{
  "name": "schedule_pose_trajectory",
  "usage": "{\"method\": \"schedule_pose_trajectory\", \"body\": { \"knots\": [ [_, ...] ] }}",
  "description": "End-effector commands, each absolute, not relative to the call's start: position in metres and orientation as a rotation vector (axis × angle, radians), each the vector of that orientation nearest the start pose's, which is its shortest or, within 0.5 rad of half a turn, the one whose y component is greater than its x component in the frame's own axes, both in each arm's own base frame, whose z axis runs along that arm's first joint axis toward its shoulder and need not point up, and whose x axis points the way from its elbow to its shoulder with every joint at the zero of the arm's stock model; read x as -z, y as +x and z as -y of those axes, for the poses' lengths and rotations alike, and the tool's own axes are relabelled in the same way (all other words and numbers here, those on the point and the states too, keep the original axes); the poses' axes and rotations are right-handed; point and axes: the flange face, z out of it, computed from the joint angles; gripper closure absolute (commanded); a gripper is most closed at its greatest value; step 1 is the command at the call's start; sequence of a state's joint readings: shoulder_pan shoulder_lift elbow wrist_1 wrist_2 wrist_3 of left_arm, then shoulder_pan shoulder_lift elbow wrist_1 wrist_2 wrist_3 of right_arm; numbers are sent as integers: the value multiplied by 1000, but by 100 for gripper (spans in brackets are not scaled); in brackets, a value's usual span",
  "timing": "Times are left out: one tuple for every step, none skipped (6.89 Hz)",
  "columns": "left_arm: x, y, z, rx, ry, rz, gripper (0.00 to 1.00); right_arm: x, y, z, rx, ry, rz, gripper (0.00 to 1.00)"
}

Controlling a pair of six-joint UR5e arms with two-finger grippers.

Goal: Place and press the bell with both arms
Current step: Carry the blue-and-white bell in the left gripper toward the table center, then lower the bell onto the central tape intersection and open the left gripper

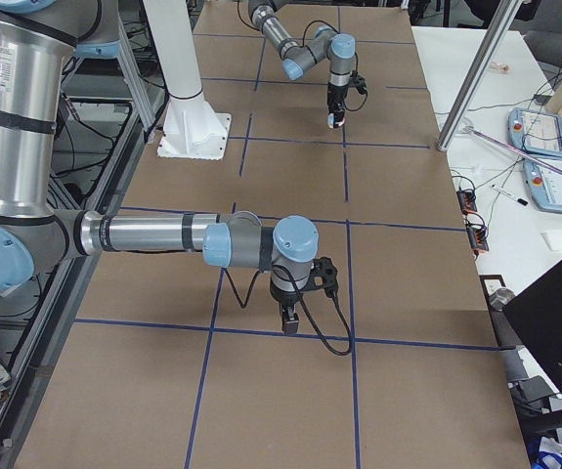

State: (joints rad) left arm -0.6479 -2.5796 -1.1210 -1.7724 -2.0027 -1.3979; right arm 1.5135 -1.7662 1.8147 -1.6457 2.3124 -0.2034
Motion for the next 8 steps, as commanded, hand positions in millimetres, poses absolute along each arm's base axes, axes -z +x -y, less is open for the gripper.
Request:
{"method": "schedule_pose_trajectory", "body": {
  "knots": [
    [-172, 641, 591, 303, -62, -856, 91, -636, 40, 411, 234, 24, 743, 0],
    [-172, 641, 591, 304, -62, -856, 73, -635, 39, 412, 236, 26, 741, 0],
    [-174, 642, 590, 291, -60, -854, 1, -634, 39, 413, 237, 27, 741, 0],
    [-171, 641, 591, 289, -57, -857, 0, -634, 39, 414, 236, 28, 741, 0],
    [-169, 640, 592, 291, -56, -860, 0, -632, 39, 414, 237, 31, 742, 0],
    [-167, 636, 594, 293, -58, -861, 0, -631, 38, 415, 241, 34, 742, 0],
    [-155, 625, 598, 296, -45, -878, 0, -629, 37, 416, 244, 38, 742, 0],
    [-151, 612, 606, 297, -51, -874, 0, -628, 37, 416, 245, 39, 742, 0]
  ]
}}
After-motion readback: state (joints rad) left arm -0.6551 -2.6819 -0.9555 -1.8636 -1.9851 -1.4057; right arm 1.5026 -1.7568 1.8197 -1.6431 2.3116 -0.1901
